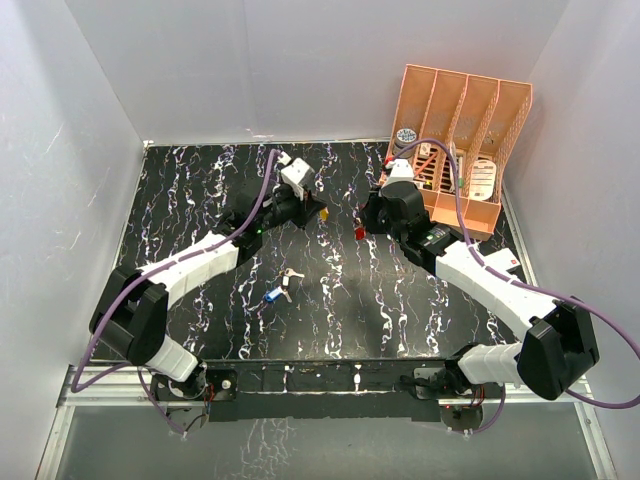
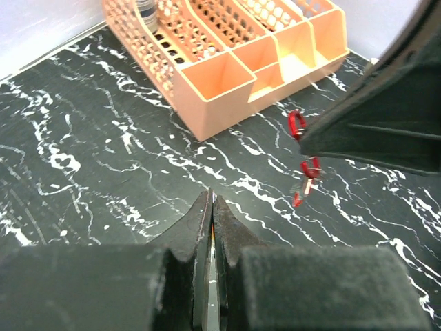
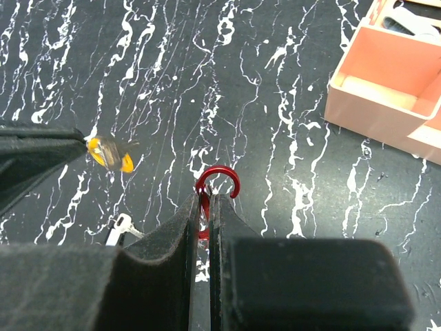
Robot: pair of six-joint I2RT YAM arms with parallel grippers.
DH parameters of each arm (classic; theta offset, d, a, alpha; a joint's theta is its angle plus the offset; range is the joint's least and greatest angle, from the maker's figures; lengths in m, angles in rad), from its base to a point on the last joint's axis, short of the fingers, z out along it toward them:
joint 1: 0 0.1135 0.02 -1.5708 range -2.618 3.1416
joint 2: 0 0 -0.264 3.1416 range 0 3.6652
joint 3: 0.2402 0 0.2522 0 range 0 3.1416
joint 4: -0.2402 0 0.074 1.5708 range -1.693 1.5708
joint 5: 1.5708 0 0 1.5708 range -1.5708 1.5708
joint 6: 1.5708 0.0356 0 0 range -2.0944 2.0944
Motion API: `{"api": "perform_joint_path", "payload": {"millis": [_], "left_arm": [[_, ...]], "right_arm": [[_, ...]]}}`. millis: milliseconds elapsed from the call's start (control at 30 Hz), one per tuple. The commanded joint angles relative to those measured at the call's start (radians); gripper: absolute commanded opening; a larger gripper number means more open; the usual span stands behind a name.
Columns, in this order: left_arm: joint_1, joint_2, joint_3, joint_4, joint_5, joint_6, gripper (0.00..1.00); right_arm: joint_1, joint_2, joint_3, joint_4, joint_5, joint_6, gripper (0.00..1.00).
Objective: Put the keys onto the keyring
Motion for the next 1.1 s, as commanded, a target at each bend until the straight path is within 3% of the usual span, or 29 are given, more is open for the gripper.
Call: {"api": "perform_joint_path", "payload": {"millis": [0, 667, 700, 767, 1067], "left_arm": [[-0.027, -0.014, 0.014, 0.066, 0.119, 0.034, 0.0], [-0.08, 0.055, 0.045, 0.087, 0.178, 0.084, 0.0], [-0.082, 0.056, 0.045, 0.09, 0.175, 0.085, 0.0], [-0.085, 0.059, 0.048, 0.092, 0.175, 0.085, 0.0], [-0.094, 0.061, 0.06, 0.093, 0.169, 0.091, 0.0]], "right_arm": [[0.0, -0.003, 0.041, 0.074, -0.04, 0.003, 0.0], [0.017, -0.019, 0.05, 0.078, -0.056, 0.003, 0.0], [0.019, -0.017, 0.05, 0.078, -0.055, -0.092, 0.0], [0.02, -0.016, 0.052, 0.079, -0.056, 0.023, 0.0], [0.025, -0.011, 0.051, 0.08, -0.053, 0.024, 0.0]]}}
